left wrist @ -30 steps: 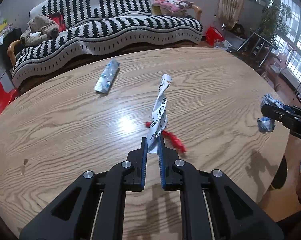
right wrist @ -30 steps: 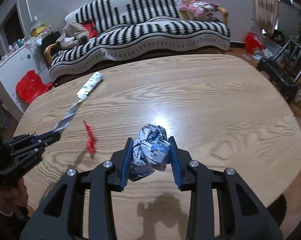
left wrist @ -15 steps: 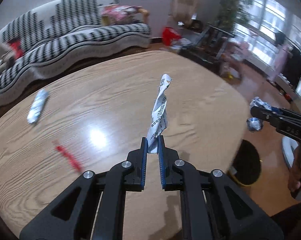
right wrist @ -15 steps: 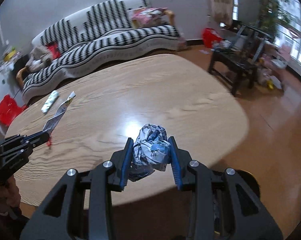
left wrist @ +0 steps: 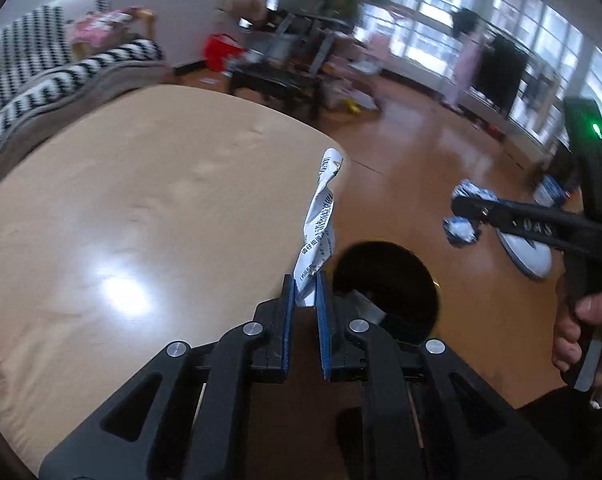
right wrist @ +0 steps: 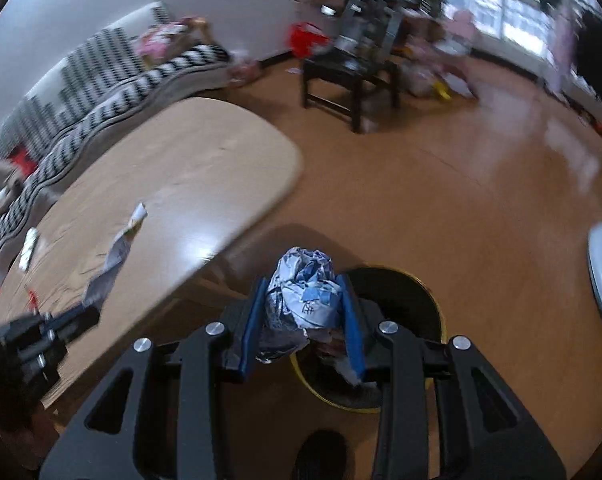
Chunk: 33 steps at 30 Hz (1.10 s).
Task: Collect trash
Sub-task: 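Carry both items over the black bin and lower them into it, then open both tools to drop the white strip and foil ball into the bin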
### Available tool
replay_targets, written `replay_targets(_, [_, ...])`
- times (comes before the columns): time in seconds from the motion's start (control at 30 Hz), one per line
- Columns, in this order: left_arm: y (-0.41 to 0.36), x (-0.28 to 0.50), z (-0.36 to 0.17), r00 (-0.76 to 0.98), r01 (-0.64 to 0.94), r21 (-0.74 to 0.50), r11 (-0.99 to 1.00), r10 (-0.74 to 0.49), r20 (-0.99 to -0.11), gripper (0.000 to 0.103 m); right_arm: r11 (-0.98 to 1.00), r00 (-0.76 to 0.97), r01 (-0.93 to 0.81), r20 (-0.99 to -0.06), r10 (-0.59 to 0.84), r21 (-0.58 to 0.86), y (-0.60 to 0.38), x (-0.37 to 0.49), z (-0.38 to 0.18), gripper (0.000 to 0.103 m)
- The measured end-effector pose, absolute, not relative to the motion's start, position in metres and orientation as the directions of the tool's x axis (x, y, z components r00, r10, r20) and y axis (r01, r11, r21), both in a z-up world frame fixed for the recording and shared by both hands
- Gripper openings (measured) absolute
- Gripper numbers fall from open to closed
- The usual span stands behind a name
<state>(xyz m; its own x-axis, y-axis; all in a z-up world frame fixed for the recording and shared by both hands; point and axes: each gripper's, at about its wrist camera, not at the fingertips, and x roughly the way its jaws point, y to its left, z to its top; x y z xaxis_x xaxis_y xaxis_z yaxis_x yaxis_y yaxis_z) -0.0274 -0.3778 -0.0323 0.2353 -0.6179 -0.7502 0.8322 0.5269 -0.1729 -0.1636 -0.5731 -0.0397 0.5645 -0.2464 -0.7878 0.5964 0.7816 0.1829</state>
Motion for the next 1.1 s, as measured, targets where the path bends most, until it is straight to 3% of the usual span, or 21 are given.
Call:
replay_targets(0.4, [-0.467,-0.058,-0.094,0.051,0.871,-0.251,0.422,-0.586,-0.808,0.01,0.667,0.498,0.709,-0.833,-0.24,0.232,-0.62,-0.196,-0.066,0.036])
replay_targets(1.1, [-0.49,-0.054,-0.112,-0.007,0.861,-0.295,0.414,-0.569,-0.822,0.01,0.647,0.453,0.734,-0.859,-0.239,0.207,-0.633,-0.184,-0.075,0.037])
